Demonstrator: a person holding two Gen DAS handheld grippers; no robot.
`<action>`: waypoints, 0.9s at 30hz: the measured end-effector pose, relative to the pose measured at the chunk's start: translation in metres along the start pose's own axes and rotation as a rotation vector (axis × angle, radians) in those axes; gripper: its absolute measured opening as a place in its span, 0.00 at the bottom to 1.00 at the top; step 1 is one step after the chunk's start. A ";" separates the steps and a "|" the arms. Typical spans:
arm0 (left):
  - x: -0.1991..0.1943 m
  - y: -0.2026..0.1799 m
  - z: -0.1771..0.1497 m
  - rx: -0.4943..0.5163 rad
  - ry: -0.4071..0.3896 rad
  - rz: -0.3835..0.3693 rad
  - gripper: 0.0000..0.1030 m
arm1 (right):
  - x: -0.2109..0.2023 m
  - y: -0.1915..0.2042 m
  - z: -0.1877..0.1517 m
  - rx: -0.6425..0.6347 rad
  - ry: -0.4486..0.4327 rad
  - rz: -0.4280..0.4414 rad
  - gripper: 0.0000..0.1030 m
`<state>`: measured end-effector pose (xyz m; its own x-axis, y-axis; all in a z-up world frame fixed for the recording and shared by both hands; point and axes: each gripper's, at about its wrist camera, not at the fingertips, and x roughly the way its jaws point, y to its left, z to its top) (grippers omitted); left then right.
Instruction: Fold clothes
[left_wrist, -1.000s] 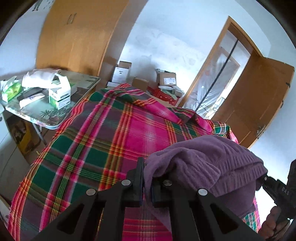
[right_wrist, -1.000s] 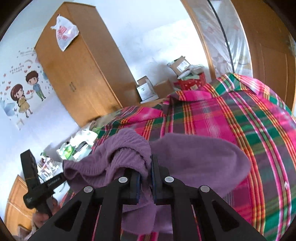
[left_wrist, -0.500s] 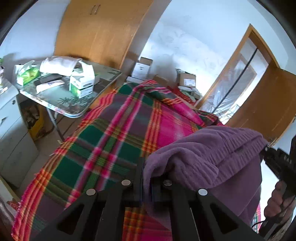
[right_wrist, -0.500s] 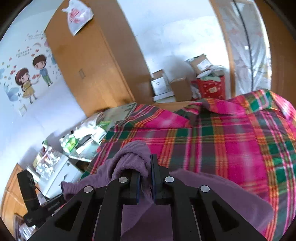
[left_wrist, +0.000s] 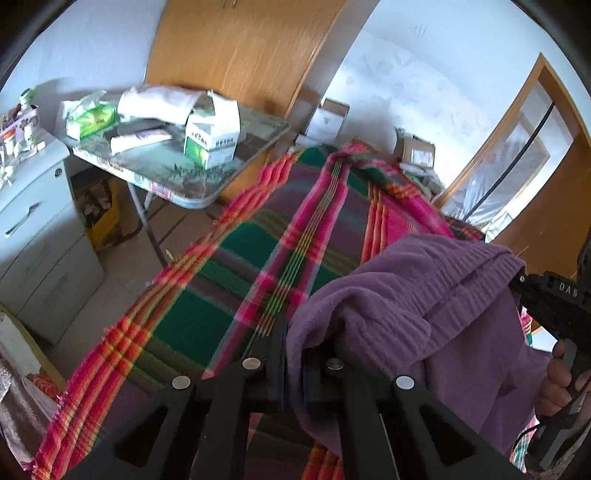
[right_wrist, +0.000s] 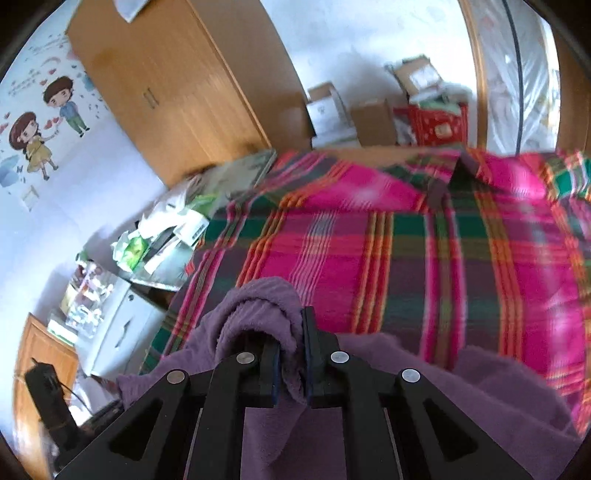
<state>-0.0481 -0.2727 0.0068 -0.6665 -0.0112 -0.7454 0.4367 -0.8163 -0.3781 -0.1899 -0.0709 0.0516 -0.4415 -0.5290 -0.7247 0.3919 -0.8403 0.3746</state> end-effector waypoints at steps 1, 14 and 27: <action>0.000 0.001 -0.001 -0.001 0.005 0.002 0.06 | -0.004 0.000 -0.001 0.001 -0.002 0.001 0.12; -0.033 -0.008 -0.020 0.072 0.026 -0.021 0.12 | -0.062 -0.008 -0.026 0.007 -0.042 0.015 0.27; -0.057 -0.069 -0.038 0.252 0.071 -0.106 0.20 | -0.151 -0.068 -0.104 0.116 -0.187 -0.091 0.27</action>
<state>-0.0176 -0.1940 0.0542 -0.6527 0.1151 -0.7488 0.1969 -0.9287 -0.3144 -0.0660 0.0784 0.0762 -0.6171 -0.4541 -0.6426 0.2530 -0.8878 0.3844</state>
